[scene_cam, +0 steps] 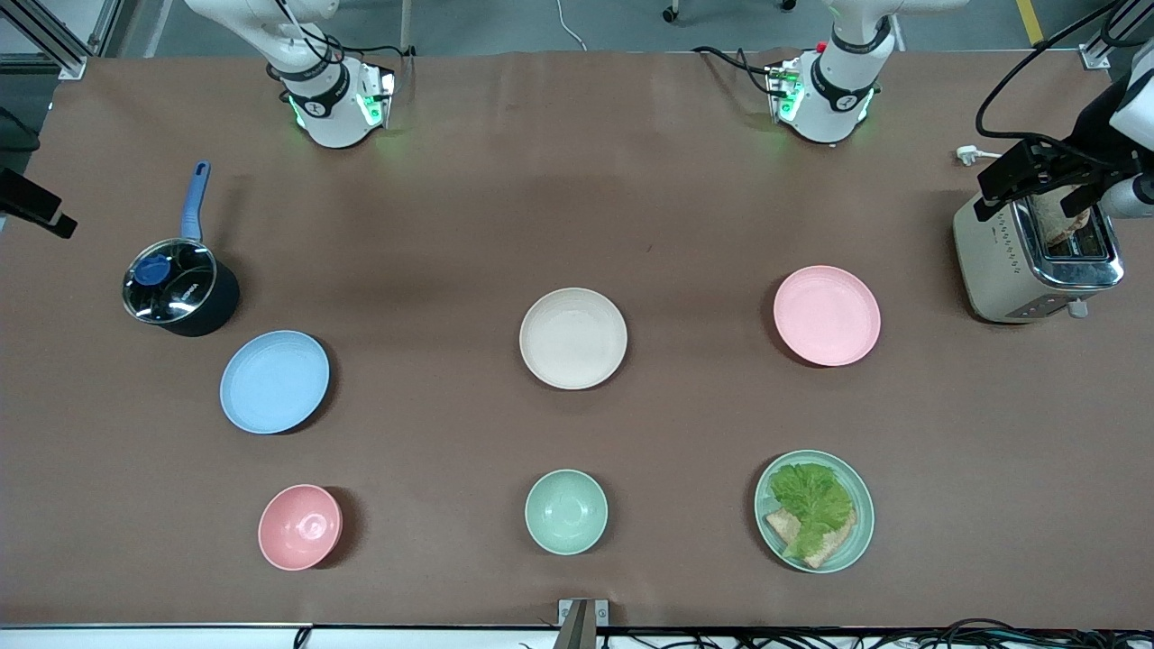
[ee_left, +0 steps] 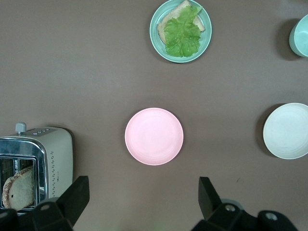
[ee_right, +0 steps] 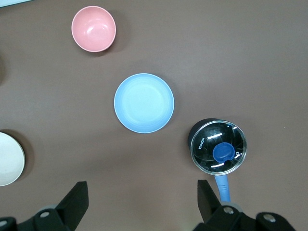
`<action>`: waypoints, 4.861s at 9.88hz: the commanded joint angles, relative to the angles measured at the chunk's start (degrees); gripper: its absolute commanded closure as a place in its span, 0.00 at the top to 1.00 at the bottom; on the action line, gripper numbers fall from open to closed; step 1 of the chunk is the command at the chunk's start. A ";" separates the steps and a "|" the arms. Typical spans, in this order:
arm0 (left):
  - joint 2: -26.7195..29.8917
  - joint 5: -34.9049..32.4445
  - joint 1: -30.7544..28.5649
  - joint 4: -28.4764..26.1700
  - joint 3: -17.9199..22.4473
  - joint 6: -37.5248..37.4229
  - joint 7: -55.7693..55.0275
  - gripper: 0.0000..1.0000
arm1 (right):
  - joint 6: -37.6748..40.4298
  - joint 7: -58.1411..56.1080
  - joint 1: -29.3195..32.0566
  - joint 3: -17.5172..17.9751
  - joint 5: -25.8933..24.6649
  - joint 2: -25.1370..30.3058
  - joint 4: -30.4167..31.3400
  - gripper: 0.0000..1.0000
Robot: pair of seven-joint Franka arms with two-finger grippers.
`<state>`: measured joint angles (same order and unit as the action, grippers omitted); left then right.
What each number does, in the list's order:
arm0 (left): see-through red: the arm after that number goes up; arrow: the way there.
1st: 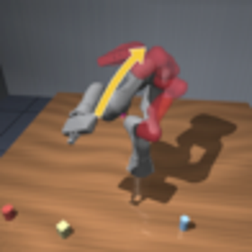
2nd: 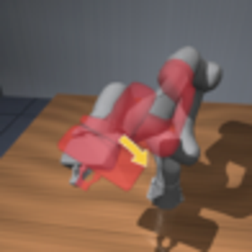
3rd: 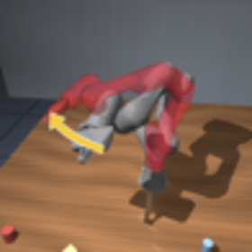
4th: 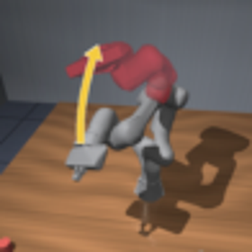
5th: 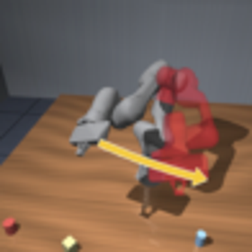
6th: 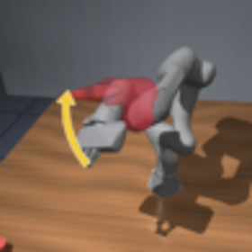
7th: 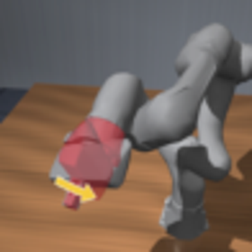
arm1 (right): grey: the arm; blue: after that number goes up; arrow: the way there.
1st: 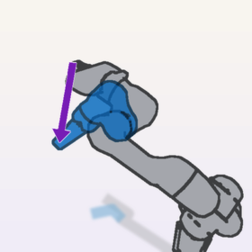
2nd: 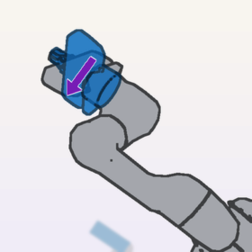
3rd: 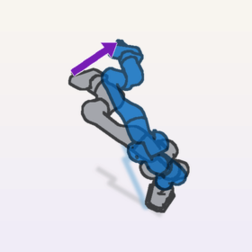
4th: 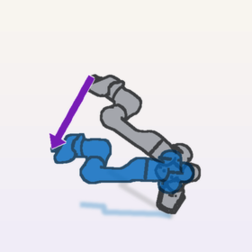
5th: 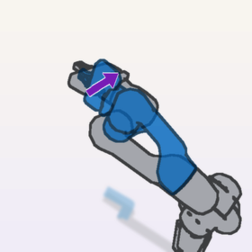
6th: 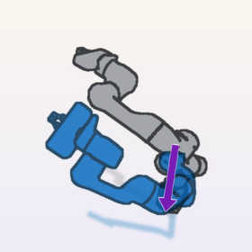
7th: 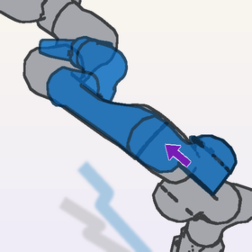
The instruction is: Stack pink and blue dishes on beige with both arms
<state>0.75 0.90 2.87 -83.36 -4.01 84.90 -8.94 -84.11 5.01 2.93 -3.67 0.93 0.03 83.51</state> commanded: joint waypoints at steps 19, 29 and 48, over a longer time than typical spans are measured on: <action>-18.13 12.89 -1.82 -43.72 11.04 46.29 32.22 0.87 | -29.07 -42.22 1.20 -7.30 17.48 -30.95 8.42 1.00; -20.71 26.79 -1.82 -45.75 10.52 50.20 39.71 0.00 | -42.81 -56.16 1.64 -8.46 31.76 -35.98 20.82 0.64; -27.60 2.28 3.11 -32.64 -25.72 65.62 -27.38 1.00 | -13.69 17.20 -6.79 12.52 21.74 -23.51 3.22 0.01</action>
<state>-32.35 5.21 6.18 -112.93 -32.66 154.73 -37.27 -95.20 18.73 -4.71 5.14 23.40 -25.68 82.29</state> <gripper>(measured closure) 0.410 0.956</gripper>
